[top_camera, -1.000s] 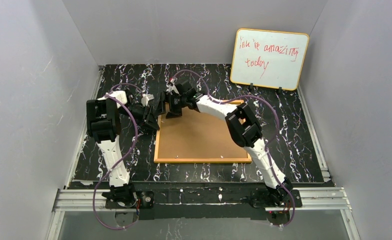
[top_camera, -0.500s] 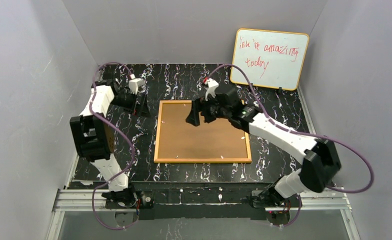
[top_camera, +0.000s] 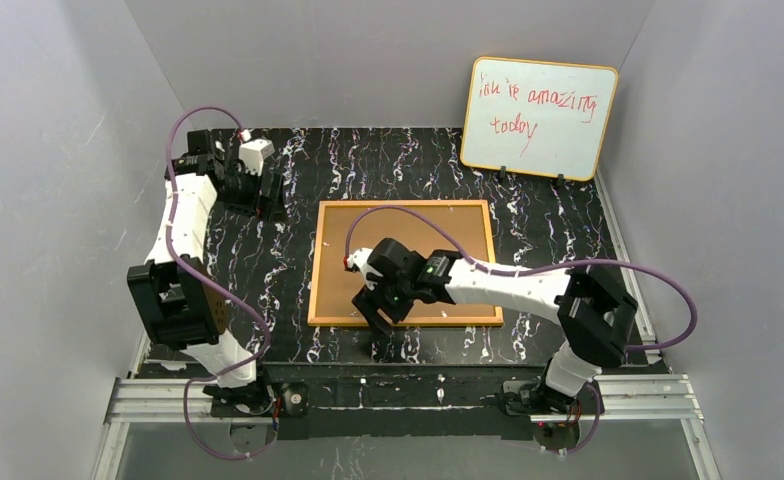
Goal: Put the photo into the frame
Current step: Turn over the photo frame at the center of the board.
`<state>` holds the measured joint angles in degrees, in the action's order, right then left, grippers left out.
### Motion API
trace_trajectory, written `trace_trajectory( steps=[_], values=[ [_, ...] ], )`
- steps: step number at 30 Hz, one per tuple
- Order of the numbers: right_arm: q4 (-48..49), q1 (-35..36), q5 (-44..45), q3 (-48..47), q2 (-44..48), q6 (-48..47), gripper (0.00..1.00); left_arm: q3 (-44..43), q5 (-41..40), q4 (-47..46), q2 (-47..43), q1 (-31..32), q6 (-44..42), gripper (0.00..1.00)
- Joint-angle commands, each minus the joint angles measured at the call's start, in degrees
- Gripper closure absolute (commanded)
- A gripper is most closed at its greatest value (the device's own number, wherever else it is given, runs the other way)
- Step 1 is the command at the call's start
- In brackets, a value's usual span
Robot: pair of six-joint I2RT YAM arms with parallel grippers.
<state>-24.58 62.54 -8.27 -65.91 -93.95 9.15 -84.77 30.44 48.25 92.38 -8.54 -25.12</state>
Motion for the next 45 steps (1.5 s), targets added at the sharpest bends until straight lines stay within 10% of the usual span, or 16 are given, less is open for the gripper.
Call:
trace_trajectory(
  steps=[1, 20, 31, 35, 45],
  values=[
    [0.8, 2.2, 3.3, 1.8, 0.7, -2.4, 0.28, -0.7, 1.7, 7.4, 2.3, -0.3, -1.5, 0.02],
    [5.9, 3.5, 11.5, 3.5, -5.5, -5.7, 0.46, 21.7, 6.6, 3.1, -8.1, 0.5, -15.0, 0.02],
    [6.0, 5.4, 15.3, 2.3, -5.7, -5.8, 0.76, 31.0, 11.7, 0.1, -17.9, 0.5, -21.1, 0.02],
    [6.0, 5.7, 17.6, 0.0, -5.8, -5.9, 0.98, 34.9, 12.7, -0.4, -21.5, 0.5, -27.6, 0.02],
    [4.7, 5.6, 15.9, -10.0, -3.3, -7.1, 0.99, 41.2, 20.0, 3.7, -37.4, 0.6, -58.4, 0.02]
  ],
)
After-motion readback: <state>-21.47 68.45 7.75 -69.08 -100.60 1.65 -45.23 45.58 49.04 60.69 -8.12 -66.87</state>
